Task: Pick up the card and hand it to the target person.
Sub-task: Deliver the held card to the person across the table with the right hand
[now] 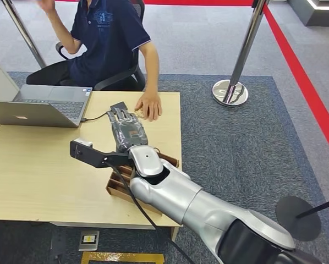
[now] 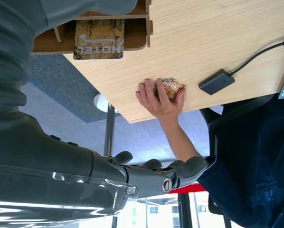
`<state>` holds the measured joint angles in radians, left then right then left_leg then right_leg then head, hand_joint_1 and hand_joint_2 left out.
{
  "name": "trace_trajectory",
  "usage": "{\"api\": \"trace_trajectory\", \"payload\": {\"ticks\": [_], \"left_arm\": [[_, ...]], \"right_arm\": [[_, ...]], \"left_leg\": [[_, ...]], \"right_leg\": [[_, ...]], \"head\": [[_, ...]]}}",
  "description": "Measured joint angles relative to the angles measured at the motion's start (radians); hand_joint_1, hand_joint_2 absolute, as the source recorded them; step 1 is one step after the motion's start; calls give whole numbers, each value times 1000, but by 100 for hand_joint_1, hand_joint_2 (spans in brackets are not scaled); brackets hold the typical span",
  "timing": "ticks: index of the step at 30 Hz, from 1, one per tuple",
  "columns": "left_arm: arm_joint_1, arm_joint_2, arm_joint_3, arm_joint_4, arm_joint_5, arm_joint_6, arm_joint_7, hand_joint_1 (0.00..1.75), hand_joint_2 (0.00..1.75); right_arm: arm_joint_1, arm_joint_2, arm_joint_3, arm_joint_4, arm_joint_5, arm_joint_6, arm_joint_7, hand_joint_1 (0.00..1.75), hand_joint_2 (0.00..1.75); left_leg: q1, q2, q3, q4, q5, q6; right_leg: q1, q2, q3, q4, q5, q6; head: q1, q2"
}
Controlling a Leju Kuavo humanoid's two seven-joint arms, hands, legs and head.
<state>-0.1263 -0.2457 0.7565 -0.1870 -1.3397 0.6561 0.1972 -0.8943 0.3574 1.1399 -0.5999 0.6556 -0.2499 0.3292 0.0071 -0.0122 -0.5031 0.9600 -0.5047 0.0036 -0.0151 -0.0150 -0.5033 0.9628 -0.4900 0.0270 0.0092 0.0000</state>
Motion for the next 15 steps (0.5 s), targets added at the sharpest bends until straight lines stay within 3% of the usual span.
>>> {"api": "trace_trajectory", "payload": {"ticks": [15], "left_arm": [[0,-1,0,0,0,0,0,0,0]], "right_arm": [[-2,0,6,0,0,0,0,0,175]], "left_leg": [[0,0,0,0,0,0]], "right_leg": [[0,0,0,0,0,0]], "head": [[0,0]]}}
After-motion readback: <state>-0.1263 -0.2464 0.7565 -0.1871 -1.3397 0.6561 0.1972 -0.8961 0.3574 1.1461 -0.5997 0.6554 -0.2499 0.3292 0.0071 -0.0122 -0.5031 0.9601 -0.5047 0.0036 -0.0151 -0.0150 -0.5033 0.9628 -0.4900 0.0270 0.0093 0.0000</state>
